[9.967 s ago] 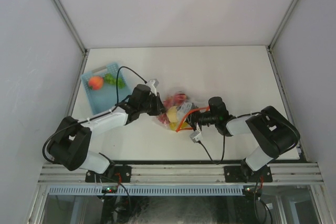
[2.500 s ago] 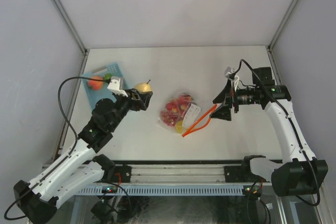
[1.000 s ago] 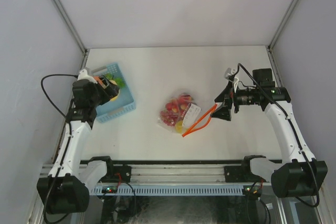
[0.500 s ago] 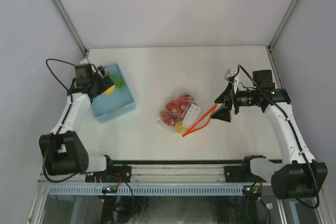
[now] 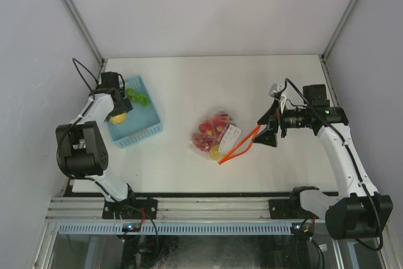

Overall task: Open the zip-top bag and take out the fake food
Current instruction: Place the fake fruit in the bin.

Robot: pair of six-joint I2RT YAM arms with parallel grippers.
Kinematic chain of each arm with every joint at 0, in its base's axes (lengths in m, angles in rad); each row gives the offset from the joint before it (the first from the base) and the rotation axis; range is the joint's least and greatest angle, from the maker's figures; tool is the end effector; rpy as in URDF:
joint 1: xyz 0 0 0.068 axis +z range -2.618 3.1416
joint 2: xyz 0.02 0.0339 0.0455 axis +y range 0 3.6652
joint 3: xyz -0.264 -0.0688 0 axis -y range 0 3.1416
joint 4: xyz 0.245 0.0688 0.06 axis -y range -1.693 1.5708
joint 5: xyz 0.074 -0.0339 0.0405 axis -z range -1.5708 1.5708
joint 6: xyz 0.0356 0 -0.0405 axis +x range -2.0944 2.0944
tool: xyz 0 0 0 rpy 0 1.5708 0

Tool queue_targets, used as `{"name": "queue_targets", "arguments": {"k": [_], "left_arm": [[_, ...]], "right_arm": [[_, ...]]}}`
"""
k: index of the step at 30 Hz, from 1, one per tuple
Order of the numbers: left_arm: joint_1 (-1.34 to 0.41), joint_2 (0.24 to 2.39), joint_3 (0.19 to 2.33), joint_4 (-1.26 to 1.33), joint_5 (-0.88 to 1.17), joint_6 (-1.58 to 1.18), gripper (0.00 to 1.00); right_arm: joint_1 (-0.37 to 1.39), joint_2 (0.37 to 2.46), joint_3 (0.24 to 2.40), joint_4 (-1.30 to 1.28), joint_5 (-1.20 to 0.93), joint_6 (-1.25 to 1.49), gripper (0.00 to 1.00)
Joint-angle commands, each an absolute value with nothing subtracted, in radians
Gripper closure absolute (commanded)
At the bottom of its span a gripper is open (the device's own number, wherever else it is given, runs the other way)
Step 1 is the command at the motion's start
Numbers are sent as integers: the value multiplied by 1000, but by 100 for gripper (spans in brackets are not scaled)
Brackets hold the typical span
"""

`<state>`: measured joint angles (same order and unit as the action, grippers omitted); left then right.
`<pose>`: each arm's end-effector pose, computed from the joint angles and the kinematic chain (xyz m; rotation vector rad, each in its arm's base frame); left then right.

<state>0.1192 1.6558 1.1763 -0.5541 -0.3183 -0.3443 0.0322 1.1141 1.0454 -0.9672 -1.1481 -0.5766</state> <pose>0.3389 0.0518 0.2241 -0.6969 2.4614 0.3286 0.1961 0.0388 0.3173 -0.9812 1.8858 1.1496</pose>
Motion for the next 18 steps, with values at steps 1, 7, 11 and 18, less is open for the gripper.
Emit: {"name": "queue_targets", "arguments": {"k": [1, 7, 11, 18], "left_arm": [[123, 1691, 1272, -572, -424, -285, 48], [122, 1743, 1301, -585, -435, -287, 19], [120, 1752, 1311, -583, -446, -280, 10], [121, 1744, 1325, -578, -453, -258, 5]], "right_arm": [[27, 1098, 1047, -939, -1162, -572, 0], [27, 1097, 1047, -945, -1160, -574, 0], [26, 1094, 1047, -957, -1157, -582, 0], [27, 1091, 1047, -969, -1156, -589, 0]]}}
